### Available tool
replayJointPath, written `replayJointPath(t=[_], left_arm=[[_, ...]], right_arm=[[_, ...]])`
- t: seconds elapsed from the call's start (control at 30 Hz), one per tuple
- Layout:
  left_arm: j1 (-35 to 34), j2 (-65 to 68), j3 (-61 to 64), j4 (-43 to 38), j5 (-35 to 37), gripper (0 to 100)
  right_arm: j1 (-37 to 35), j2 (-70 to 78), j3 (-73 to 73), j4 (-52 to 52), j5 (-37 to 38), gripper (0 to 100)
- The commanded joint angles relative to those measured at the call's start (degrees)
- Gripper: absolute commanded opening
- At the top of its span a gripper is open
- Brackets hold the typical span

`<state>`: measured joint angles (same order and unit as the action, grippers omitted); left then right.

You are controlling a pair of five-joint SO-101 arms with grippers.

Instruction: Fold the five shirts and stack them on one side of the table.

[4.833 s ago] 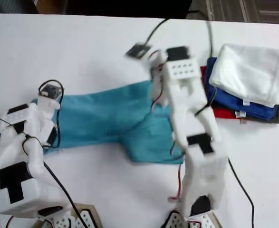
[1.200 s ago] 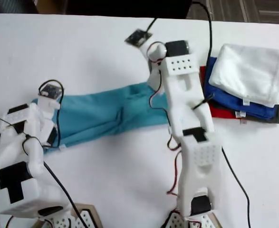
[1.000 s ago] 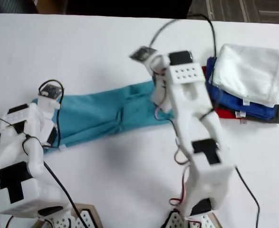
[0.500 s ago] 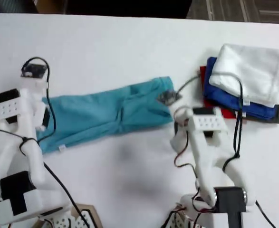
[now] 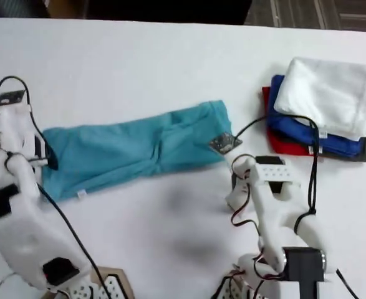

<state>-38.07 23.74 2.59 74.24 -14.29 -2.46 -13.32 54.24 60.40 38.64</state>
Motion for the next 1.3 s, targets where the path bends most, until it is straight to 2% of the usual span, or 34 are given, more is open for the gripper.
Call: replayJointPath(t=[0.0, 0.4, 0.6, 0.73, 0.87, 1.1, 1.17, 1.27], left_arm=[[-0.4, 7.8, -11.4, 3.5, 2.2, 23], [7.2, 23.9, -31.6, 21.8, 2.5, 23], [7.3, 28.2, -36.4, 25.2, 2.5, 23], [8.3, 30.4, -38.4, 27.2, 2.4, 23], [11.3, 30.7, -38.5, 27.7, 2.1, 23], [15.1, 31.3, -38.3, 27.8, 2.1, 22], [15.5, 31.3, -38.3, 27.8, 2.1, 17], [15.4, 31.3, -38.5, 27.7, 2.1, 1]], right_arm=[[3.6, -2.1, -0.1, -0.6, 1.1, 5.9], [6.4, -2.1, 0.0, 0.1, 1.1, 5.9], [6.5, -2.1, 0.4, 0.0, 1.1, 5.9], [6.5, -1.9, 2.4, -4.0, 1.1, 5.9], [6.5, -2.0, 5.5, -8.4, 1.1, 5.9], [6.5, -2.0, 5.8, -8.7, 1.1, 5.9], [6.5, -1.8, 5.8, -8.7, 1.1, 5.9], [6.5, -1.8, 5.8, -8.7, 1.1, 5.9]])
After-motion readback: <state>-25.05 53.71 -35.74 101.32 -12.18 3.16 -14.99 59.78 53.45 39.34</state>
